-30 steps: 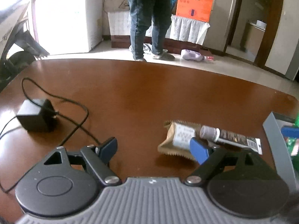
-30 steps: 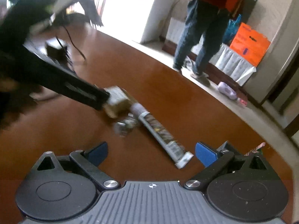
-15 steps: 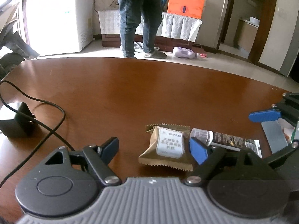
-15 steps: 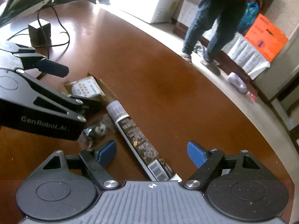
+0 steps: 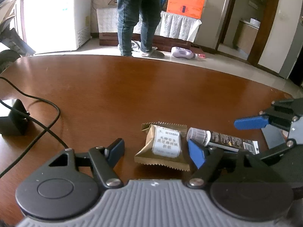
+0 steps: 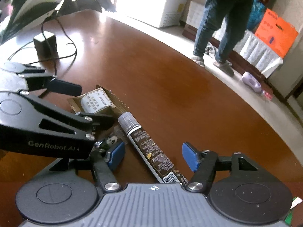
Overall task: Organize snacks
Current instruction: 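Grasp the brown biscuit packet with the left tool while the right tool grasps the sauce tube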
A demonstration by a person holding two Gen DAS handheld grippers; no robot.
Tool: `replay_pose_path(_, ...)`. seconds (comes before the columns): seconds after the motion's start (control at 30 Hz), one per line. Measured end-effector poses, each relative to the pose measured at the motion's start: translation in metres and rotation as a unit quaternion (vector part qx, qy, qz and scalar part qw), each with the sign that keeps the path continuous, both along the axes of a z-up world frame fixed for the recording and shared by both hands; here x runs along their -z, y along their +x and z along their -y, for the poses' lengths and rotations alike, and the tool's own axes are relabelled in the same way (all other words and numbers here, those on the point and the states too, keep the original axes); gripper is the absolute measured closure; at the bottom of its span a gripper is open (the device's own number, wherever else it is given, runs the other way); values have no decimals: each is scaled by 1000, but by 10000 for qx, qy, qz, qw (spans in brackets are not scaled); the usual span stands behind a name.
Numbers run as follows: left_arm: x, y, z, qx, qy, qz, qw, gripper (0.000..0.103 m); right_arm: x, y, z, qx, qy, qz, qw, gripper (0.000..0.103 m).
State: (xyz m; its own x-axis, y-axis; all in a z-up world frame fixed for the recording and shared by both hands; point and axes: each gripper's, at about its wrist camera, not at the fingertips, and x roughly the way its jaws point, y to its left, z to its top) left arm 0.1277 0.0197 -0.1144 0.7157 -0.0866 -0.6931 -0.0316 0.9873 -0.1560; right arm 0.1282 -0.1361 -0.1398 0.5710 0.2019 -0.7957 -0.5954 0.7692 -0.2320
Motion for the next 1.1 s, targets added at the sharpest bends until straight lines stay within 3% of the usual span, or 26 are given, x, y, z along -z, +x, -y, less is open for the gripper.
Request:
replay_pose_path(0.23,1,-2,2,31,14,25,10000,31,-1,4,15,206,401,-242,9987,37)
replay_pose_path(0.5,3,-5,-3,-14,-7,69,10000,38,-4,-8,14,391,498,-334,9974,71)
replay_pose_path(0.77,2,-6,-6,-1,31,112,9999,44,-2,-41,17,1003,602,-156,9930,74)
replay_pose_path(0.93,1,-7,-5,73,227,93,9997,47,-3,-55,24,1448,764,-311,9860,74)
replay_pose_path(1.1,1,-9,-9,118,248,53,9996,49,-1,-80,32,1538,909,-133,9838,75)
